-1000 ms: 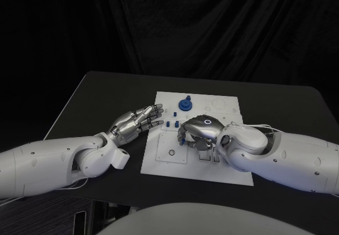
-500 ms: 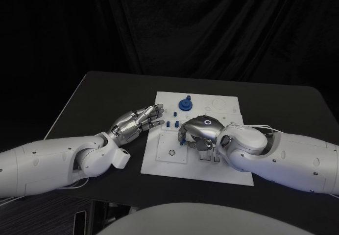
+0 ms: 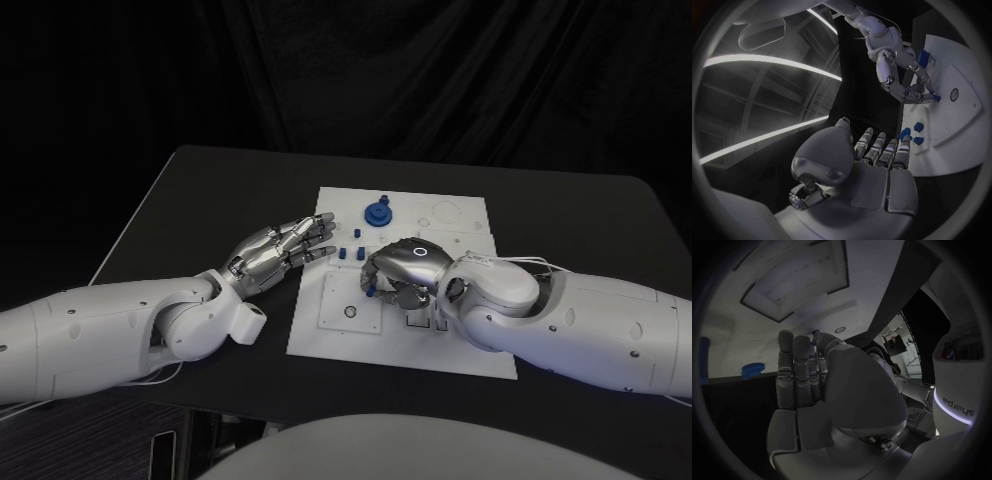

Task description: Assemble the parts on the task board

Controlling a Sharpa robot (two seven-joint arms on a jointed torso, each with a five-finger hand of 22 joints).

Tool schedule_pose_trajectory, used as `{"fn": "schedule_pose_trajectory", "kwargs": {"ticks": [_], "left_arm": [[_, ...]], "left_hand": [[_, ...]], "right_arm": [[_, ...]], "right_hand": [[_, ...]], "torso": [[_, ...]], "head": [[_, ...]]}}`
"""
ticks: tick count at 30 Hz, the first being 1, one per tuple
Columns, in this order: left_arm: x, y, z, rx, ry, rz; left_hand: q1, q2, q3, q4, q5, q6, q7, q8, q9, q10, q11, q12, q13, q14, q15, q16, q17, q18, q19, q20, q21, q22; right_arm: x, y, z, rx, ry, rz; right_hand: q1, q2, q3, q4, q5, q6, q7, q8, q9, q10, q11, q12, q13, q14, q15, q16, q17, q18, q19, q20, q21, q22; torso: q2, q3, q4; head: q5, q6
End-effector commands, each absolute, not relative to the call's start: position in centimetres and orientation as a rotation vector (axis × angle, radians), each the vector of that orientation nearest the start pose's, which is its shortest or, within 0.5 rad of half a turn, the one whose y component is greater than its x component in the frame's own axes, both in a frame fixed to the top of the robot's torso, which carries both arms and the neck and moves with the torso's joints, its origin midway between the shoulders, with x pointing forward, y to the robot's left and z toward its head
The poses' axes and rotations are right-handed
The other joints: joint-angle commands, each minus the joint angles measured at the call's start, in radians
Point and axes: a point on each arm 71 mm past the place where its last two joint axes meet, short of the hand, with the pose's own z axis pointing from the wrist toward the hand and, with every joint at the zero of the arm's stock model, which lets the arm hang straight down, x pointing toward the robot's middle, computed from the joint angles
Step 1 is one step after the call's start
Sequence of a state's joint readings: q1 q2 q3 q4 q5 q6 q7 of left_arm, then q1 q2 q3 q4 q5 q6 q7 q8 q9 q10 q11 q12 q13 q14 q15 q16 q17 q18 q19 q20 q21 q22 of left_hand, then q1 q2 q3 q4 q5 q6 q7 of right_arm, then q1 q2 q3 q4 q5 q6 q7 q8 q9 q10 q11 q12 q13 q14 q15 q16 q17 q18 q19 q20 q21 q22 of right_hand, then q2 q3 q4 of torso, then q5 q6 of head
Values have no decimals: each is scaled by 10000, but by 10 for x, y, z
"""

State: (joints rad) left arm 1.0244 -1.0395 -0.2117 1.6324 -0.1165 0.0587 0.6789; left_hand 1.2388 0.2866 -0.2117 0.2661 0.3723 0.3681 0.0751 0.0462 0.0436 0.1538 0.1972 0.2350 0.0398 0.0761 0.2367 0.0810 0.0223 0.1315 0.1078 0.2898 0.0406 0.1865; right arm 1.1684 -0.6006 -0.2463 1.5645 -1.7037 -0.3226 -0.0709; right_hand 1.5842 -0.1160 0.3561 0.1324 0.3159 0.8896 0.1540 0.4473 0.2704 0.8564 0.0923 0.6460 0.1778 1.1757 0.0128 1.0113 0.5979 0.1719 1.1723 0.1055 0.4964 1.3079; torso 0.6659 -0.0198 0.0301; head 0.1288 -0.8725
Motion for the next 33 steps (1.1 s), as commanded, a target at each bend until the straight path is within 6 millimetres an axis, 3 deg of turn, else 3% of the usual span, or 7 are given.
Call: {"fn": "schedule_pose_trajectory", "kwargs": {"ticks": [1, 7, 14, 18, 24, 29, 33], "left_arm": [[385, 256, -269, -10097, 14200, -19463], [385, 256, -269, -10111, 14242, -19457], [385, 255, -270, -10123, 14288, -19457], [386, 255, -270, -10132, 14315, -19455], [386, 255, -270, -10150, 14358, -19434], [386, 256, -271, -10159, 14385, -19408], [386, 256, -271, -10165, 14401, -19392]], "left_hand": [[90, 21, 54, 0, 61, -15, 59, 26, 13, -68, 12, -55, -10, 3, 93, 48, 9, -118, 59, 36, 47, 15], [144, 20, 98, -28, 120, 3, 95, 31, 16, -79, 12, -56, -8, 36, 137, 81, 17, -160, 90, 37, 62, 29], [280, 12, 200, -137, 311, 174, 212, 73, 42, -86, -15, -55, -5, 61, 189, 108, 21, -238, 125, 30, 77, 22], [308, 11, 224, -163, 359, 211, 250, 83, 47, -92, -30, -61, -6, 66, 199, 115, 22, -252, 131, 28, 79, 19], [394, 2, 294, -261, 475, 412, 421, 135, 74, -94, -119, -63, -5, 72, 215, 125, 23, -282, 144, 24, 83, 6], [430, 0, 333, -318, 538, 580, 555, 180, 94, -100, -202, -74, -7, 60, 206, 116, 20, -285, 154, 21, 85, 0], [436, -1, 339, -327, 552, 583, 570, 182, 95, -107, -212, -83, -9, 56, 203, 113, 19, -285, 147, 20, 81, -13]], "right_arm": [[408, -65, -258, -6653, 16824, 8299], [408, -65, -260, -6735, 16958, 8256], [407, -63, -260, -6875, 17070, 8292], [406, -63, -261, -6992, 17196, 8287], [407, -64, -264, -7134, 17430, 8178], [407, -65, -263, -7081, 17380, 8166], [408, -67, -261, -6892, 17125, 8234]], "right_hand": [[-78, -61, 46, -34, 33, -7, 3, -29, 13, 60, 3, -28, 7, 44, -19, 13, -11, 66, -4, 40, -6, 277], [-125, -81, 47, -29, -5, -41, 11, -60, 25, 58, 12, -62, 5, -23, -10, -55, -101, 74, -37, 45, -63, 261], [-372, -166, 51, 97, -294, -456, 45, -445, -65, -110, 69, -219, -7, -168, 54, -178, -235, 79, -140, 108, -230, 205], [-687, -268, -69, 303, -893, -565, 6, -660, -102, -234, 95, -292, 13, -253, 108, -248, -319, 80, -171, 169, -349, 146], [-1243, -457, -467, 739, -1952, -950, -89, -1313, -241, -634, 184, -277, 177, -418, 231, -382, -444, 97, -159, 299, -730, -59], [-1272, -452, -698, 837, -2170, -1194, -172, -1759, -346, -885, 221, -151, 346, -464, 249, -400, -425, 93, -93, 345, -946, -169], [-1137, -415, -908, 845, -2133, -1604, -444, -2255, -525, -1444, 284, -53, 518, -541, 300, -417, -402, 91, -40, 382, -1146, -241]], "torso": [[2, 6, 1], [-8, 7, 1], [-11, 7, 5], [-20, 4, 4], [-21, 8, -1], [-15, 5, -1], [-18, 10, -4]], "head": [[-2, -2], [3, -2], [-1, -2], [9, -2], [-12, -2], [-24, -2], [-35, -2]]}}
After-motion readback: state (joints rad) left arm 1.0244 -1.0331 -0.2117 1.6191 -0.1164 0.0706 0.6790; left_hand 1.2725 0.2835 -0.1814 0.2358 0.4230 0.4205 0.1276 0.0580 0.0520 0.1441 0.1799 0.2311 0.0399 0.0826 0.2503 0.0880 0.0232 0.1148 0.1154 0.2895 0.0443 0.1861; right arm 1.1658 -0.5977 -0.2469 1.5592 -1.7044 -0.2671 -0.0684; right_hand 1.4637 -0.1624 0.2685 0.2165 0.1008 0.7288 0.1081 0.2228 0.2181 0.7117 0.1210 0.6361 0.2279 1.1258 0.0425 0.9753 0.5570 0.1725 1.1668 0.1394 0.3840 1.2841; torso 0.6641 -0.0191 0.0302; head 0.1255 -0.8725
